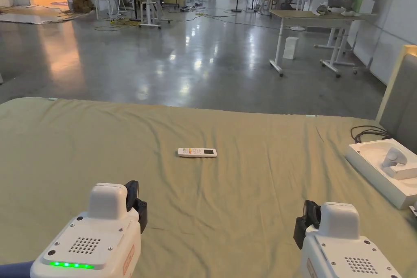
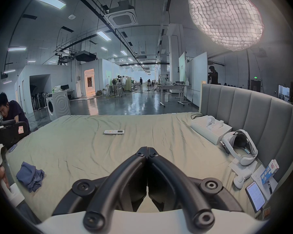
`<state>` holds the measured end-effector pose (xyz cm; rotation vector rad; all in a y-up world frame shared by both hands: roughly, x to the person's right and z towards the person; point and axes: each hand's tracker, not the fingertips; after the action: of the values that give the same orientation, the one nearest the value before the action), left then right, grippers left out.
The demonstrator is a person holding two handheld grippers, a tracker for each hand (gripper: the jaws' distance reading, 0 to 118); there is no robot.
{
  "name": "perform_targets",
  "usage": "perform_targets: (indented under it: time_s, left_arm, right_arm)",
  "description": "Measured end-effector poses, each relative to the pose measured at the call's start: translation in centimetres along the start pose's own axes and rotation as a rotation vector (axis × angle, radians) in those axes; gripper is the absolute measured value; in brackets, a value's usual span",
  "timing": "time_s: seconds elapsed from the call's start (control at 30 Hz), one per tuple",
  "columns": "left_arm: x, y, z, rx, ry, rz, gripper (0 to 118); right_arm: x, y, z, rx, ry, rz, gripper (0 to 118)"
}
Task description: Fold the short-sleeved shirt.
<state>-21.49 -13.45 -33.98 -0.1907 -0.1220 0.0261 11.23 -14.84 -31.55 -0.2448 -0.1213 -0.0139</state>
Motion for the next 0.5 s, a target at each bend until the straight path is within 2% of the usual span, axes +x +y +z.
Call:
perform_targets:
  time_s: [0.5]
  left_arm:
    - [-0.19, 0.44, -0.34, -0.013, -0.009, -0.016, 3]
  right_arm:
    - [-0.74, 0.25, -0.14, 0.006, -0.007, 0.023, 0]
